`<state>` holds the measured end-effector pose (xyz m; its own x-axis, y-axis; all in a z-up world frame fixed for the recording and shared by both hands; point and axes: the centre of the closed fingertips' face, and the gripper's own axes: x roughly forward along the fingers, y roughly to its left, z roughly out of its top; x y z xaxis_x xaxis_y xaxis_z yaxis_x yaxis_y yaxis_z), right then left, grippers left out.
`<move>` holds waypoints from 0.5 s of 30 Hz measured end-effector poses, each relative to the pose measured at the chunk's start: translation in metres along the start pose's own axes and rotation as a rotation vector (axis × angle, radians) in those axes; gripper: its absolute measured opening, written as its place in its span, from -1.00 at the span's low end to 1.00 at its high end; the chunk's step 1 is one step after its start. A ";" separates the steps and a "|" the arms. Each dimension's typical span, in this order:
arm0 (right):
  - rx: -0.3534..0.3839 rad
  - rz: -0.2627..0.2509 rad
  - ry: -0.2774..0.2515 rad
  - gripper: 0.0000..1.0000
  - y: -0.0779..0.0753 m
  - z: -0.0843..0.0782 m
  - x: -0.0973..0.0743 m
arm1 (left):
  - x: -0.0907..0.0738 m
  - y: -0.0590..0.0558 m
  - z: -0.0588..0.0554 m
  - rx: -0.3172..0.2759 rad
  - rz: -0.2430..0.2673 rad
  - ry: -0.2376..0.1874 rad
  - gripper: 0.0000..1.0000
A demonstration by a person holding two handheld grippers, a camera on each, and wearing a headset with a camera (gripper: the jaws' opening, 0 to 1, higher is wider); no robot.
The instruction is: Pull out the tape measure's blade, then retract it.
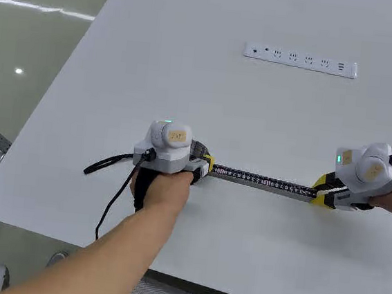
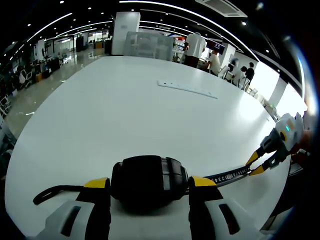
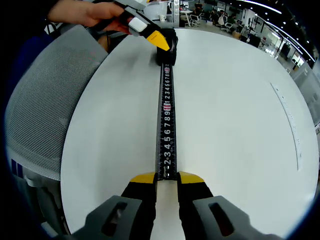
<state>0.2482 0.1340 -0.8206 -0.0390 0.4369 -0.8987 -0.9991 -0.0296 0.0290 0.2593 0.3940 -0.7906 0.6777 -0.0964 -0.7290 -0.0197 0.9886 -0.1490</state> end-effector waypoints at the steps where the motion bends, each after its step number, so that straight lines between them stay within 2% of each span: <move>1: -0.002 -0.001 0.000 -0.76 0.000 0.000 0.000 | 0.000 0.000 0.000 -0.001 -0.001 0.000 0.19; 5: -0.005 0.013 0.003 -0.77 0.002 0.000 0.000 | 0.000 0.000 -0.001 0.003 0.000 -0.002 0.18; 15: -0.020 0.012 0.002 -0.78 0.002 0.000 0.000 | 0.001 0.000 -0.001 0.014 -0.006 -0.004 0.16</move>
<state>0.2461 0.1337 -0.8207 -0.0505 0.4345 -0.8993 -0.9982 -0.0522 0.0309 0.2589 0.3934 -0.7919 0.6808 -0.1021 -0.7253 -0.0053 0.9895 -0.1442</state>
